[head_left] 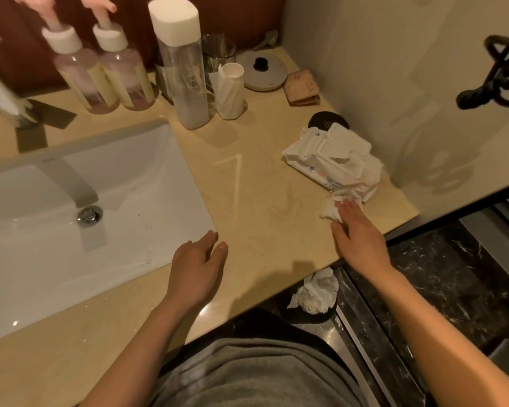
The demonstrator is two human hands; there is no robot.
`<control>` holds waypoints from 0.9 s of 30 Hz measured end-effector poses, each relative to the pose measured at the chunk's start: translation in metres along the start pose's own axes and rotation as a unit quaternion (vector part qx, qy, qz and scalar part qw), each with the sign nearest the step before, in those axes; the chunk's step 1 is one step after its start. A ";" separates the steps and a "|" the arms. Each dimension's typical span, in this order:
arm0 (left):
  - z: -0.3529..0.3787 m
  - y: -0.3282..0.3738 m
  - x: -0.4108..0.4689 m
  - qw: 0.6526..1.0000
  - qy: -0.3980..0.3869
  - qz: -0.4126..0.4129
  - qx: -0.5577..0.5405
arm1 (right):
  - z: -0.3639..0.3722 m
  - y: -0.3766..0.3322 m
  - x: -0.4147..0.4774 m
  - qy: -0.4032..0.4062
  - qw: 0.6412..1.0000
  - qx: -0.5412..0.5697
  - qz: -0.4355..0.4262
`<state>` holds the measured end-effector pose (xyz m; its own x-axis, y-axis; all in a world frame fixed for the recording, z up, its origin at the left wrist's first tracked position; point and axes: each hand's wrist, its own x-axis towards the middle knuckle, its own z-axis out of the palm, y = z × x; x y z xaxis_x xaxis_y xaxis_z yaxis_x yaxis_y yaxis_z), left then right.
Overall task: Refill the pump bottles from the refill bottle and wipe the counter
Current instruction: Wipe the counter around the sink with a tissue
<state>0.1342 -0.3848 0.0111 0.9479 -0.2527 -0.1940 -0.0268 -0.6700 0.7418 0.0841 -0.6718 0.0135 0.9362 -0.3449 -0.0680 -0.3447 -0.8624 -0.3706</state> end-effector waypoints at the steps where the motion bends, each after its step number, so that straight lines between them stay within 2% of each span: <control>1: 0.000 0.000 0.000 1.000 0.002 -0.002 0.000 | 0.004 -0.008 0.004 0.004 1.000 0.003 0.016; 4: 0.001 0.000 0.000 1.000 0.008 0.002 0.002 | 0.011 -0.035 0.011 0.009 0.999 0.007 0.031; 8: -0.002 0.001 0.001 1.000 0.002 0.003 0.003 | 0.026 -0.074 0.003 -0.035 0.999 0.010 -0.030; 10: -0.004 0.004 0.001 1.000 -0.008 -0.016 -0.014 | 0.038 -0.092 -0.012 -0.048 0.995 0.022 -0.089; 12: -0.005 0.005 0.004 0.997 -0.028 -0.055 -0.054 | 0.044 -0.102 -0.030 -0.038 0.981 0.026 -0.186; 14: -0.006 0.006 0.006 0.993 -0.038 -0.073 -0.080 | 0.044 -0.097 -0.042 -0.065 0.964 0.009 -0.256; 16: -0.007 0.006 0.008 0.993 -0.046 -0.077 -0.080 | 0.035 -0.084 -0.045 -0.124 0.945 -0.003 -0.301; 18: -0.008 0.006 0.008 0.993 -0.051 -0.083 -0.073 | 0.026 -0.063 -0.037 -0.143 0.935 -0.011 -0.325; 21: -0.007 0.006 0.008 0.991 -0.054 -0.084 -0.084 | 0.017 -0.042 -0.007 -0.105 0.946 -0.051 -0.303; 27: -0.007 0.004 0.007 0.993 -0.053 -0.070 -0.079 | 0.022 -0.067 0.056 -0.039 0.982 -0.084 -0.164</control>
<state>0.1431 -0.3847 0.0169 0.9000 -0.2427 -0.3620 0.1602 -0.5881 0.7927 0.1612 -0.6251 0.0147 0.9989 -0.0152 -0.0435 -0.0246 -0.9738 -0.2259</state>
